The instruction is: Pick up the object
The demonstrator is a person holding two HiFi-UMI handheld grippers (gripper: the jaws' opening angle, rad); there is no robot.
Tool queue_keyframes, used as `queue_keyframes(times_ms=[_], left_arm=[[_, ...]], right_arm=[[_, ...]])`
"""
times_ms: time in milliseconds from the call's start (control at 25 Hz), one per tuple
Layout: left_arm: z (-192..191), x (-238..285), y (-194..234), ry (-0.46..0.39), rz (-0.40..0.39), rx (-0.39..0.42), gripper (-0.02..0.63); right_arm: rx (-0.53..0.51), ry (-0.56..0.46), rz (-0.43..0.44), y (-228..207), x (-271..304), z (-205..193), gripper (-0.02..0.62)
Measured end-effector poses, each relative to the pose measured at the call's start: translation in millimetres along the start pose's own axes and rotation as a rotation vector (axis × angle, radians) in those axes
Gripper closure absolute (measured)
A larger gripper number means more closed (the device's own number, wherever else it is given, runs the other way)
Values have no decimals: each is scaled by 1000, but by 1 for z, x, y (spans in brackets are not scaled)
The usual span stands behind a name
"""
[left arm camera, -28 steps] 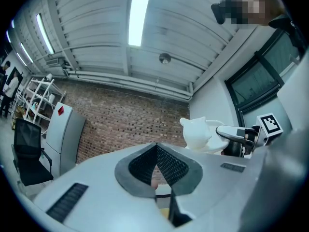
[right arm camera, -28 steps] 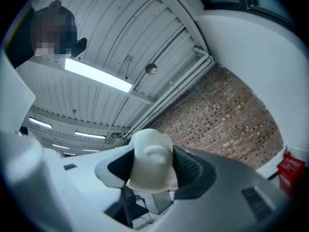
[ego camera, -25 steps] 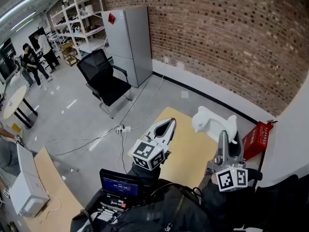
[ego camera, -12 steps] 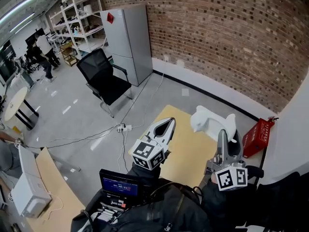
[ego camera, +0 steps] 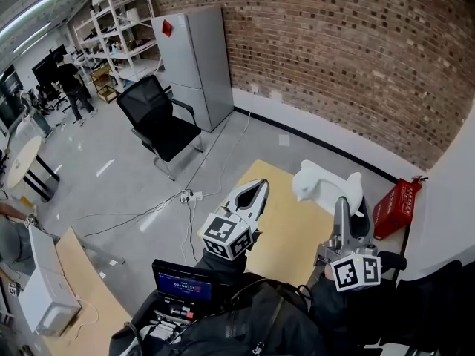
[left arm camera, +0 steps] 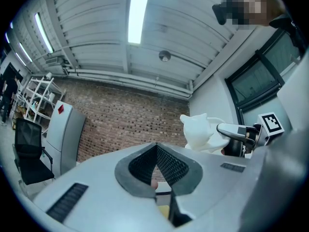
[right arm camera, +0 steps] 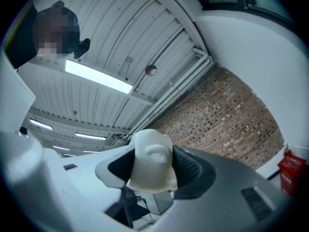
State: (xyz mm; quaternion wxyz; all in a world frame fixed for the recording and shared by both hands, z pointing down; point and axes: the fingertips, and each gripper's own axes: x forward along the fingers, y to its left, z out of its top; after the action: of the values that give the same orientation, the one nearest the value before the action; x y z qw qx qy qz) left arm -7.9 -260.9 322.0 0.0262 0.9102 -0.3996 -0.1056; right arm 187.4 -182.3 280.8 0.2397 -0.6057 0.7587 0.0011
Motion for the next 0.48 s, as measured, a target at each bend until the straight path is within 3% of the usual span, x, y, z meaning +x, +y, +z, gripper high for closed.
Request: queue_keyframes(times_ms=[480], left_arm=[[-5, -8, 2, 2, -2, 7, 607]], right_arm=[[-9, -2, -7, 4, -6, -7, 359]])
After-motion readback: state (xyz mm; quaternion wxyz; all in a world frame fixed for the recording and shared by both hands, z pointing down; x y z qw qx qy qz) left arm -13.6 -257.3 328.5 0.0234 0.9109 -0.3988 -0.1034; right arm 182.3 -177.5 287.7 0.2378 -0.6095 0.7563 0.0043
